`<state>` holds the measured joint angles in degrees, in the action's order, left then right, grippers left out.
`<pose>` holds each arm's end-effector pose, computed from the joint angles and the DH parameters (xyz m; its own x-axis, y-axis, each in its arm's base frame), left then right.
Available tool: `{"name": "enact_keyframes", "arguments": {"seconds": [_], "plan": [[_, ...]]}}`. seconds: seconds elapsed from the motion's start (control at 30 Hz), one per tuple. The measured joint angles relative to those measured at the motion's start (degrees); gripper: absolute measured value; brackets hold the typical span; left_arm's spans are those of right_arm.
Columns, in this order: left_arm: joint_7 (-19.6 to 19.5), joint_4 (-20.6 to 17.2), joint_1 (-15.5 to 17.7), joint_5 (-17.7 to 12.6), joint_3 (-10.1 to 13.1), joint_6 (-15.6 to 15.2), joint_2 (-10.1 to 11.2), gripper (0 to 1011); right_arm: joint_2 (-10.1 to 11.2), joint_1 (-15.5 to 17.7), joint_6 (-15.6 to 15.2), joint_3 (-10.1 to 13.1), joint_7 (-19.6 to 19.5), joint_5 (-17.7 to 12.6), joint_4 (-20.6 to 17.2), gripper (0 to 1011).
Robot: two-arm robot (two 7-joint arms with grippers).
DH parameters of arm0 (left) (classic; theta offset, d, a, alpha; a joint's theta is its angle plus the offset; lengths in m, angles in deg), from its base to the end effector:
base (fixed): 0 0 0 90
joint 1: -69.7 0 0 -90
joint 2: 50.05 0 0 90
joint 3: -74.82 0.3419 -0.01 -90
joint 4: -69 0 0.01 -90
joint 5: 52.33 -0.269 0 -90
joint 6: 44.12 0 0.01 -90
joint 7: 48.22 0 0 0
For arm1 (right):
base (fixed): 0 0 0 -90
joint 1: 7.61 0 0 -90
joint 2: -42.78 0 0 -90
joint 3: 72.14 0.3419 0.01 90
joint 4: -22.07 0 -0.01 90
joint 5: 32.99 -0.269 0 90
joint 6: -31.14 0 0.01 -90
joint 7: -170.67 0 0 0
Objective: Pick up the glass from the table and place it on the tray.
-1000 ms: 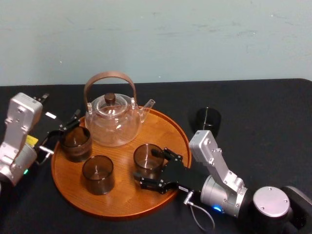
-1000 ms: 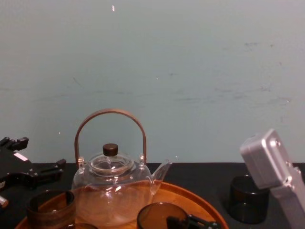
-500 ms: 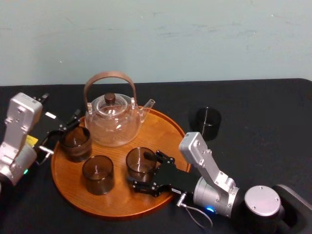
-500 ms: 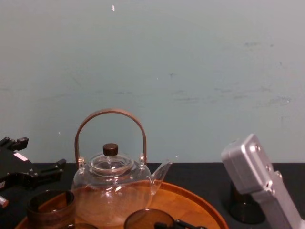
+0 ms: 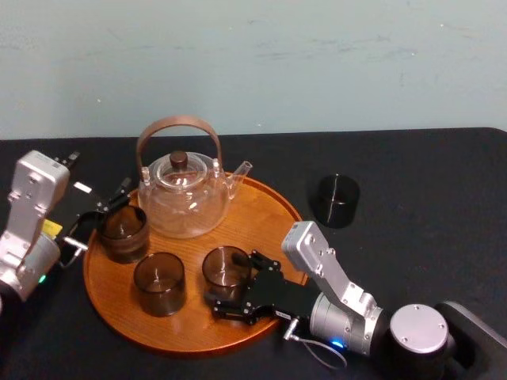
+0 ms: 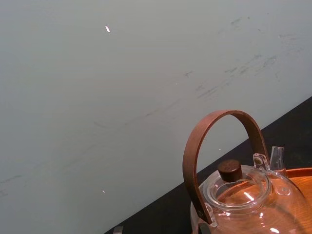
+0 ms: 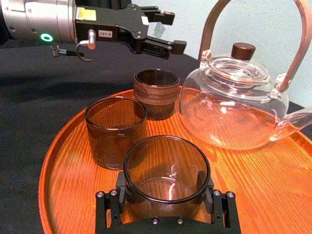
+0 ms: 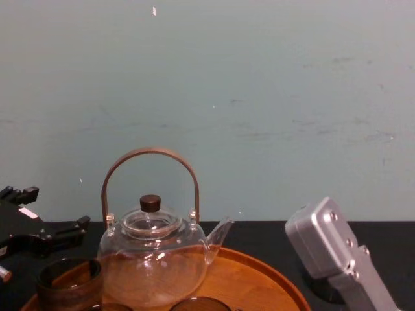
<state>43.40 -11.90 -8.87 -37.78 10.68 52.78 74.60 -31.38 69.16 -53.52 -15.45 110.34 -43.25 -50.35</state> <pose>0.3289 0.1227 -0.3365 0.2922 0.8803 0.3738 -0.9553 0.2872 0.0704 0.3274 0.0255 -0.3948 0.8425 -0.5323 0.0829 0.5365 0.8148 -0.2196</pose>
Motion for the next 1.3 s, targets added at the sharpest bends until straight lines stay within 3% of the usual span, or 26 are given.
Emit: {"name": "enact_keyframes", "arguments": {"seconds": [0.47, 0.63, 1.0, 1.3], "plan": [[0.0, 0.0, 0.0, 0.0, 0.0, 0.0, 0.0, 1002, -0.13, 0.04, 0.1, -0.07, -0.38, 0.42, 0.15, 905], [0.0, 0.0, 0.0, 0.0, 0.0, 0.0, 0.0, 1001, -0.13, 0.05, 0.1, -0.05, -0.35, 0.35, 0.12, 998], [0.0, 0.0, 0.0, 0.0, 0.0, 0.0, 0.0, 1001, -0.06, 0.18, 0.47, 0.11, -0.23, 0.2, -0.06, 1002], [0.0, 0.0, 0.0, 0.0, 0.0, 0.0, 0.0, 1001, 1.53, 2.21, 3.62, 1.76, -0.98, 0.23, -4.76, 1003]]}}
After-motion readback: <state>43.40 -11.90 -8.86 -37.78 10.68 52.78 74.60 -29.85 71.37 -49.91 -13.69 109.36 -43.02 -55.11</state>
